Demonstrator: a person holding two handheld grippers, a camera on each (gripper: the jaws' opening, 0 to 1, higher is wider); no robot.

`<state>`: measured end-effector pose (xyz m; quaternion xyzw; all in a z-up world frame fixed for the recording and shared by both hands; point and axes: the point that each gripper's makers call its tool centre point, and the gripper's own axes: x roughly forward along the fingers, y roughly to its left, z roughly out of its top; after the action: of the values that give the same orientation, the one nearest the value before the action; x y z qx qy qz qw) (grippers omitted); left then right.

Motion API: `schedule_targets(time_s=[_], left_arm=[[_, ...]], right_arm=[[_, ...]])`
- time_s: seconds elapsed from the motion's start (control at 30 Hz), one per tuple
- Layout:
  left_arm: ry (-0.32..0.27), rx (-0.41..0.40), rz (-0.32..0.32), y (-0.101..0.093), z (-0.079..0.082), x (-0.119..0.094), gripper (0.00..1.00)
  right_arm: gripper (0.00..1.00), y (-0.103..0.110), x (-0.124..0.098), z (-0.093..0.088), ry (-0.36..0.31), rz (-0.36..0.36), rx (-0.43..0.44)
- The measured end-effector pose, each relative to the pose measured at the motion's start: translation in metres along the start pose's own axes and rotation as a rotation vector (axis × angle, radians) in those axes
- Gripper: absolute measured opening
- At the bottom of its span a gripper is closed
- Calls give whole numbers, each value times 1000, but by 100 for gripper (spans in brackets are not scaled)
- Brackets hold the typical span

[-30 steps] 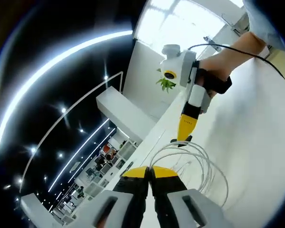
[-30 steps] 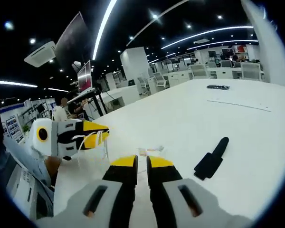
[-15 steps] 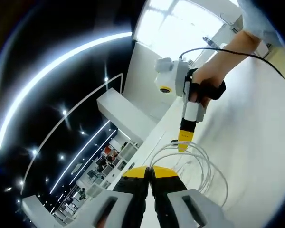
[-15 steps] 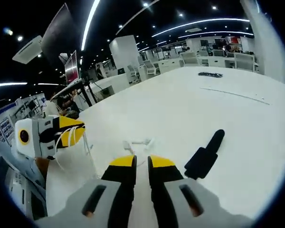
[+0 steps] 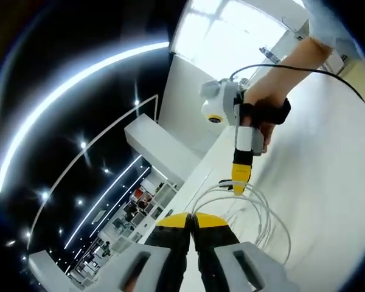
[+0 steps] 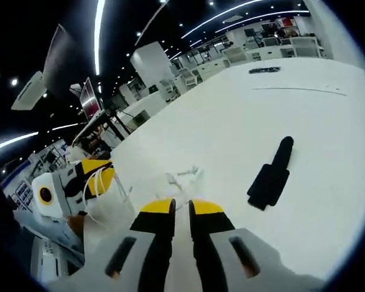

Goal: Peel open the Velcro strap on the desktop, arrange the wired earphones neatly onto it, and close the Velcro strap to secure them.

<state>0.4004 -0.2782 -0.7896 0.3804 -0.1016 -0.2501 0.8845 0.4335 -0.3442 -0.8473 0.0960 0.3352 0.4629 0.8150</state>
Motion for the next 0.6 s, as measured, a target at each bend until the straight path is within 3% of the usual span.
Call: schedule_targets(time_s=[0.33, 0.6], left_arm=[[8, 3, -15, -4, -2, 2, 6], [5, -6, -24, -7, 0, 2, 6]], right_arm=[[4, 18, 6, 4, -18, 52, -31], [8, 24, 8, -2, 20, 55, -31]])
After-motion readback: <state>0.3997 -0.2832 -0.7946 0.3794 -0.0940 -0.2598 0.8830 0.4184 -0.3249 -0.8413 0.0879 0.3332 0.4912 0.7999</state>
